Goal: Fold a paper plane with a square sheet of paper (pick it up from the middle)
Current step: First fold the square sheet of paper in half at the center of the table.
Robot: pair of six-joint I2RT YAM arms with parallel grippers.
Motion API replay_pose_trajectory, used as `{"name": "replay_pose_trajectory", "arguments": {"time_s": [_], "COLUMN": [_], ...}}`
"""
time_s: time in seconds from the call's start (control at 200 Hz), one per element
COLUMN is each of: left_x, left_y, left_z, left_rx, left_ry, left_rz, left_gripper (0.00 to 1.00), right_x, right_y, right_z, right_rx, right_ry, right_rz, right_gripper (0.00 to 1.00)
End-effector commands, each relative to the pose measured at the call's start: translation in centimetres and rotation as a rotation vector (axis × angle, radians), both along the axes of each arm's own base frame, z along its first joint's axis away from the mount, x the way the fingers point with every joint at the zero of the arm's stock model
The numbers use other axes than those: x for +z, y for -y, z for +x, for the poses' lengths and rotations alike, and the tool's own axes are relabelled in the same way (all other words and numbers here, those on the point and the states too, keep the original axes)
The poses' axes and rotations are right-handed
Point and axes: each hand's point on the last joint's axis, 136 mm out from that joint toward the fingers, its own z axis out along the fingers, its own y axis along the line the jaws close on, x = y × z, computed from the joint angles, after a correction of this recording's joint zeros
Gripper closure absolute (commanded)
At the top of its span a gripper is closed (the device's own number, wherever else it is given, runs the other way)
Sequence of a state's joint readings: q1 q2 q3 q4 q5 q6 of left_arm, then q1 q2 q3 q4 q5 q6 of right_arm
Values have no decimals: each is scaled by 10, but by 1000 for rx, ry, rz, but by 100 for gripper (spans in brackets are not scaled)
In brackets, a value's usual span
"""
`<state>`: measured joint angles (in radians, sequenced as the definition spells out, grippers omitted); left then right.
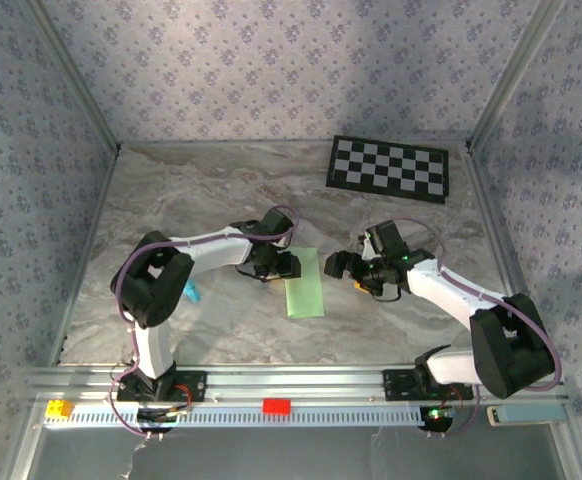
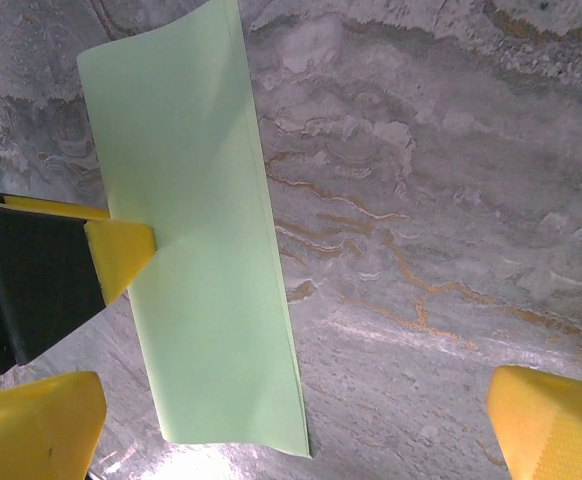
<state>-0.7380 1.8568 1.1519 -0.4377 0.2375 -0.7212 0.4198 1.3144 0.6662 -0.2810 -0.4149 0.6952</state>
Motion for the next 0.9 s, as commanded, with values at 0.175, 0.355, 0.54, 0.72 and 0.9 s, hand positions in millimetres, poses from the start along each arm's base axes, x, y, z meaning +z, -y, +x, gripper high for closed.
{"name": "replay_pose_trajectory", "arguments": {"time_s": [0.175,0.355,0.54,0.72,0.9], "left_x": [-20,-23,-26,-29,-33], "left_y": [-6,-6,-5,-3,-4], "left_z": [-2,-3,-5,-5,-6], "left_rx": [-16,-15,-35,-42,-55], "left_ry": [-15,-19,-23,-21,-29], "left_rz": [92,102,119,126,142], "left_gripper": [49,49,49,49,49], "right_x": [2,2,0,-1,-4], "right_y": [1,1,1,1,2], "right_z": [2,0,0,-1,-3], "right_rx": [-17,-16,-12,-11,-11], "right_ry": [-11,-11,-13,-16,-20], "right_rz": [-21,-24,-27,-28,-35], "right_gripper": [0,0,0,0,0]}}
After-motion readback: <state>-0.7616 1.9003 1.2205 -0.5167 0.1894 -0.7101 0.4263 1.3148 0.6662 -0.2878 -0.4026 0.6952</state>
